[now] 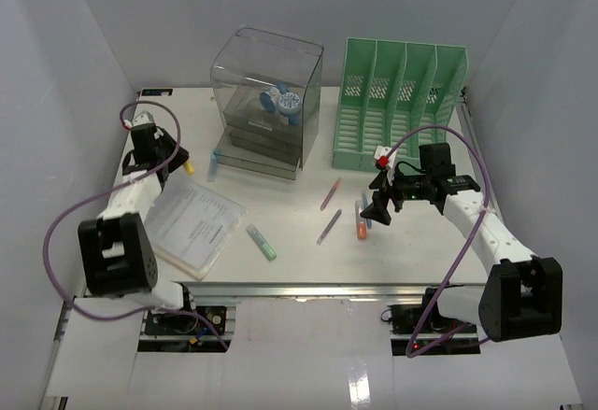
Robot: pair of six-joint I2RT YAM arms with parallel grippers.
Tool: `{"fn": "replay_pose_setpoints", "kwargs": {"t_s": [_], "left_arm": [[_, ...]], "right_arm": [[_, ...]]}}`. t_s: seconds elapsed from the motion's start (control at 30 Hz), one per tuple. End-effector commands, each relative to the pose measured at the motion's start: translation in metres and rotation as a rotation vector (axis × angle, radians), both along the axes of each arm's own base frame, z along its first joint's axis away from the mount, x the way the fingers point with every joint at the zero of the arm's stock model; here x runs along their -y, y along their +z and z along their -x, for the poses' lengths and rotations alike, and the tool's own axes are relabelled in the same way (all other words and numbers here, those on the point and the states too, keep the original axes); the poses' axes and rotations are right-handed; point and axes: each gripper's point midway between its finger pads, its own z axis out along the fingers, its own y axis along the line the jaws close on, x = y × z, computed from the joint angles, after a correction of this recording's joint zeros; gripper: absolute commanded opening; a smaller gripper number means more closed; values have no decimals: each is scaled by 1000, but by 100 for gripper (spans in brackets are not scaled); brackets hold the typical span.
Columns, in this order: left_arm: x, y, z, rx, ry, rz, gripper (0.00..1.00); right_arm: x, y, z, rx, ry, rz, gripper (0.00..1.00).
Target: Organize the desk
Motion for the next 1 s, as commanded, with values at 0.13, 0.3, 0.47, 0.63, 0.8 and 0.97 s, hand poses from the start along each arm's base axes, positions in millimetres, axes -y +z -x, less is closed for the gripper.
{"fn": "replay_pose_setpoints", "kwargs": {"t_s": [0.13,0.3,0.47,0.63,0.8,0.97], "left_arm": [[137,84,23,210,-113,660,0],[176,73,-1,134,-61,753,0],[182,62,-22,114,14,786,18],[187,57,-28,124,-3,784,61],[193,61,-26,139,-55,779,83],[198,102,-12,241,-189,716,87]], "right_arm": [[-3,0,2,-12,24,-22,98],[-3,0,1,-5,7,-23,98],[-2,1,2,5,2,-25,98],[-6,2,6,-9,16,-41,98],[-36,13,24,41,130,-38,98],[-80,1,41,42,208,101,98]]}}
